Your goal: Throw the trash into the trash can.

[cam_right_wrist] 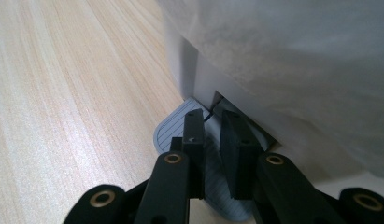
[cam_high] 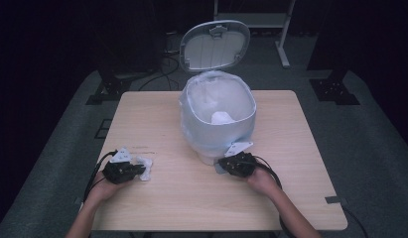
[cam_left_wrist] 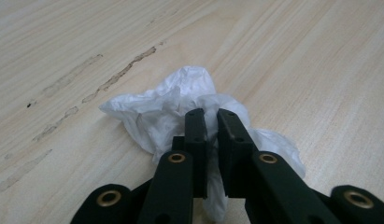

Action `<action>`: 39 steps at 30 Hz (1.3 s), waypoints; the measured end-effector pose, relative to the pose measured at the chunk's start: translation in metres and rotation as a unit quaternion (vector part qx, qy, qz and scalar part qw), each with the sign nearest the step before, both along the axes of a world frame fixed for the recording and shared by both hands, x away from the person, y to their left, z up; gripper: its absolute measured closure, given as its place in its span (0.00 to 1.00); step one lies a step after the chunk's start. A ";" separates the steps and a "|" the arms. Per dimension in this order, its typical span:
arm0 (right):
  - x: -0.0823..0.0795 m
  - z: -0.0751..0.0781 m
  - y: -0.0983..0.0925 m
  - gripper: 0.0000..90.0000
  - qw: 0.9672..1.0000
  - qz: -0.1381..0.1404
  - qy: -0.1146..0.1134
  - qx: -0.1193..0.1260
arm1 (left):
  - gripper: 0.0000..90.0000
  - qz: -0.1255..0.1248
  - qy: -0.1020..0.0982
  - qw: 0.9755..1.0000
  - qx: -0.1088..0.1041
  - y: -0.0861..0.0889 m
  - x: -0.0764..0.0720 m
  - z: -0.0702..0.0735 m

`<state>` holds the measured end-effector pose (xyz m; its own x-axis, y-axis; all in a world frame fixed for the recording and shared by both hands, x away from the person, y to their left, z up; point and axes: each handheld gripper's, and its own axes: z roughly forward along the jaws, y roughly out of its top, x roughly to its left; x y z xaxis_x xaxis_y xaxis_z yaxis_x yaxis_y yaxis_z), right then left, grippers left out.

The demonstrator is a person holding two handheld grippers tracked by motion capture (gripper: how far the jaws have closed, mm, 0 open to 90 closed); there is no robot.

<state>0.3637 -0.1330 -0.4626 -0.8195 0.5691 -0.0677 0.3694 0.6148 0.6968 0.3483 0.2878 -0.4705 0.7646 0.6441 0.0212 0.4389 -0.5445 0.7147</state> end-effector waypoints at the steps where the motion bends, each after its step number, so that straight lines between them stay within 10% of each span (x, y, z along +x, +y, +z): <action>1: 0.000 0.000 0.000 0.88 1.000 0.000 0.000 0.000 | 0.94 -0.001 0.001 1.000 0.001 0.000 0.000 0.000; 39: 0.001 -0.001 -0.001 0.88 1.000 0.001 -0.001 0.002 | 0.96 -0.044 0.046 0.995 -0.073 -0.003 -0.003 0.047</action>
